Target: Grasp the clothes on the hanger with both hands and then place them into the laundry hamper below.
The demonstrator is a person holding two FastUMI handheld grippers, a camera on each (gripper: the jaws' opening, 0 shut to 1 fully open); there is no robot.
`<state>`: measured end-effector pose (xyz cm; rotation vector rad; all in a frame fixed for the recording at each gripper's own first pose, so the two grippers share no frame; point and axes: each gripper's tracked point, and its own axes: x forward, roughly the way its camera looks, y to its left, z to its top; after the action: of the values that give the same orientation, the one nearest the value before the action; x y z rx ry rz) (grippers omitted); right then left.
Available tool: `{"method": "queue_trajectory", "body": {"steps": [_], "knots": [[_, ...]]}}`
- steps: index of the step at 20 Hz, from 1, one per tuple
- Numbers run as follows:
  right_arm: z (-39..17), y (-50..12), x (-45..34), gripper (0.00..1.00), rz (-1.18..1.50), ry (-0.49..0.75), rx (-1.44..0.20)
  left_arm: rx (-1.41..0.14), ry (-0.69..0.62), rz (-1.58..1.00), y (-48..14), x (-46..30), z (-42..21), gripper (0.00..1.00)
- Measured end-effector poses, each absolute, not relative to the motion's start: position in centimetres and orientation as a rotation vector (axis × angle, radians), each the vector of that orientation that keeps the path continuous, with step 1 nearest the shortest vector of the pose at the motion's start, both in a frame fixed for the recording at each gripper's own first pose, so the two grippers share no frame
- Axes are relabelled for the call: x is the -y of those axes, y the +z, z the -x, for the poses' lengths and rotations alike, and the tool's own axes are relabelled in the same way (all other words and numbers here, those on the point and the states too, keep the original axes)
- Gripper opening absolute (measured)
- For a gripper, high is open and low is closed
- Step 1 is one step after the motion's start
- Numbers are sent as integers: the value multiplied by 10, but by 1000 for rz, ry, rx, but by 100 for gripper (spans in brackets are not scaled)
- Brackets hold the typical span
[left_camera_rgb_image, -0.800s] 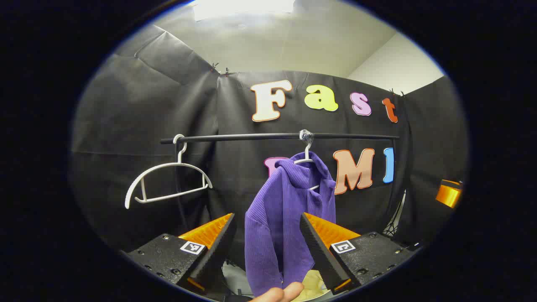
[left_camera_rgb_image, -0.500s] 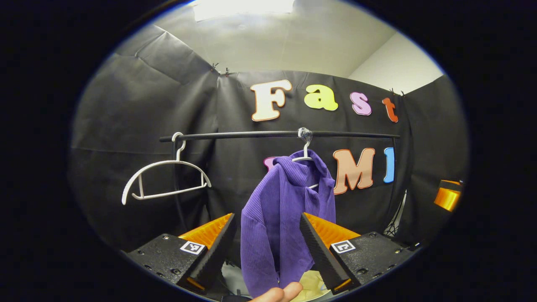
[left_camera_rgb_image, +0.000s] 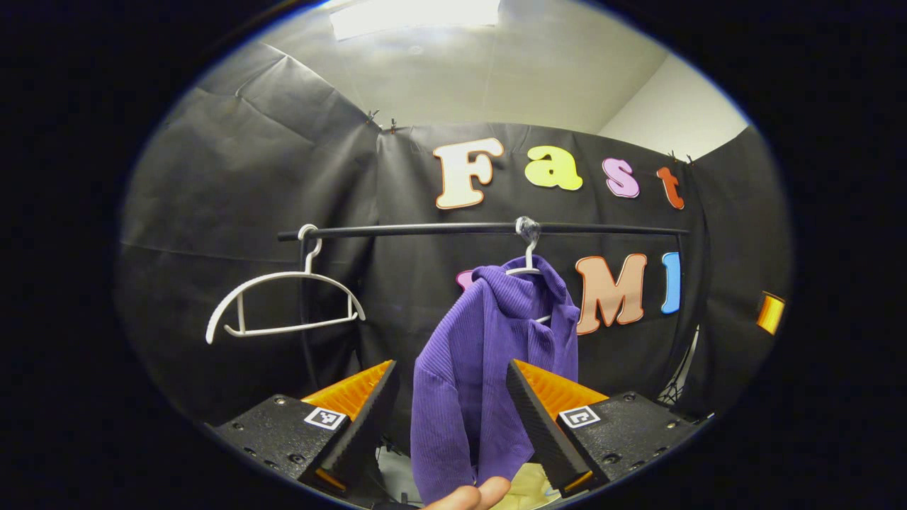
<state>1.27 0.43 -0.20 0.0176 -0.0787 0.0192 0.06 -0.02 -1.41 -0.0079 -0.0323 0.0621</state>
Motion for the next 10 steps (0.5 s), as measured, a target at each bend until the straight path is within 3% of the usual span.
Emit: {"method": "queue_trajectory", "body": {"steps": [9, 10], "knots": [[-66, -63, 8, 98, 30, 29, -13, 19, 25, 47, -35, 8, -9, 92], [-74, -71, 7, 93, 29, 38, -31, 5, 10, 60, -42, 20, -15, 92]]}}
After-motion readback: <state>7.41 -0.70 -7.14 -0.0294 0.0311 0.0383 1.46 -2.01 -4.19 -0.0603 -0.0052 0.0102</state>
